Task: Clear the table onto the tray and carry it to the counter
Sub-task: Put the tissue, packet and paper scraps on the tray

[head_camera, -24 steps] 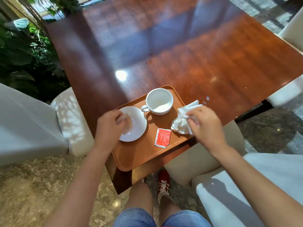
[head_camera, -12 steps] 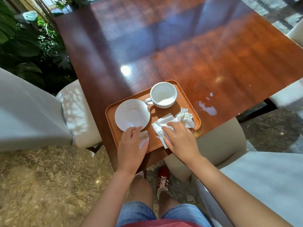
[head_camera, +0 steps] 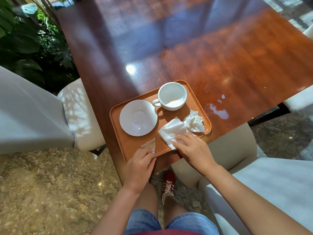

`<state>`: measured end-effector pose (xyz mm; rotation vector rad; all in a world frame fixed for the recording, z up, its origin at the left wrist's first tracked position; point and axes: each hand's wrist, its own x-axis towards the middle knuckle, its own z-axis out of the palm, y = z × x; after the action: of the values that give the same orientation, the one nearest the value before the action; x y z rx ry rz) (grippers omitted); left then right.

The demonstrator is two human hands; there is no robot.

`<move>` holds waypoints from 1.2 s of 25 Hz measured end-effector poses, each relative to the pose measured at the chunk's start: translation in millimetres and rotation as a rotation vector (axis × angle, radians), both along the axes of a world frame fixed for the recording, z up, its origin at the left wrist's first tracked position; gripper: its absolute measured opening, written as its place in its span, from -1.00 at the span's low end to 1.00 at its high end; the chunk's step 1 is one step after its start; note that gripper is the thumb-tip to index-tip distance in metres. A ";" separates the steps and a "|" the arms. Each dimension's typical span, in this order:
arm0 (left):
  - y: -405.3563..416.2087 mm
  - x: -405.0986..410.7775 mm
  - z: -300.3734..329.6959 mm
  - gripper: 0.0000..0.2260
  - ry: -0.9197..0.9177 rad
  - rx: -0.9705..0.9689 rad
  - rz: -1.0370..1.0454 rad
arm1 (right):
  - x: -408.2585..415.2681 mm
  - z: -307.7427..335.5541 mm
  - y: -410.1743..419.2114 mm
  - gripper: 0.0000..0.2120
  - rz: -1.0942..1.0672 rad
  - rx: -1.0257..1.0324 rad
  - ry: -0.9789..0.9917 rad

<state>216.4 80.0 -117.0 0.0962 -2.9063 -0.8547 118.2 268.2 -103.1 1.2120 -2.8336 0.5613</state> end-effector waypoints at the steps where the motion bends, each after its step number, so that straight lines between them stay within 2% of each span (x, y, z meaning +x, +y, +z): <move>1: -1.6 -3.0 0.0 -0.90 -0.001 0.002 0.016 | -3.6 0.2 -3.6 -0.66 -0.002 0.001 -0.006; 5: -16.7 -27.4 -0.4 -0.92 0.002 -0.024 0.062 | -23.0 -0.4 -21.6 -0.60 -0.032 0.035 -0.045; 10: -35.0 -64.8 -1.6 -0.93 0.026 -0.048 0.094 | -58.0 0.8 -42.8 -0.69 -0.055 0.003 -0.057; 16: -48.1 -102.5 -5.4 -0.94 0.048 -0.078 0.098 | -93.5 -0.4 -62.4 -0.87 -0.089 0.052 -0.087; 18: -48.6 -103.9 -6.2 -0.89 0.064 -0.080 0.109 | -93.7 -1.6 -62.6 -0.86 -0.103 0.042 -0.105; 20: -44.1 -97.4 -8.3 -0.75 0.084 -0.106 0.119 | -93.0 -3.0 -63.7 -0.77 -0.166 0.003 -0.134; 22: -32.3 -85.7 -10.7 -0.67 0.107 -0.138 0.058 | -95.6 -3.3 -67.5 -0.74 -0.245 -0.023 -0.158; 26: -3.5 -71.4 -17.3 -0.60 -0.025 -0.137 -0.161 | -101.3 -2.9 -74.9 -0.84 -0.304 -0.022 -0.211; 30: 2.5 -70.2 -25.5 -0.54 -0.138 -0.215 -0.151 | -102.0 -3.1 -82.1 -0.89 -0.367 -0.035 -0.233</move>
<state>146.2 82.5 -142.5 -0.0869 -3.1476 -0.5692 16.2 186.1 -106.2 0.6281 -3.1095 0.7667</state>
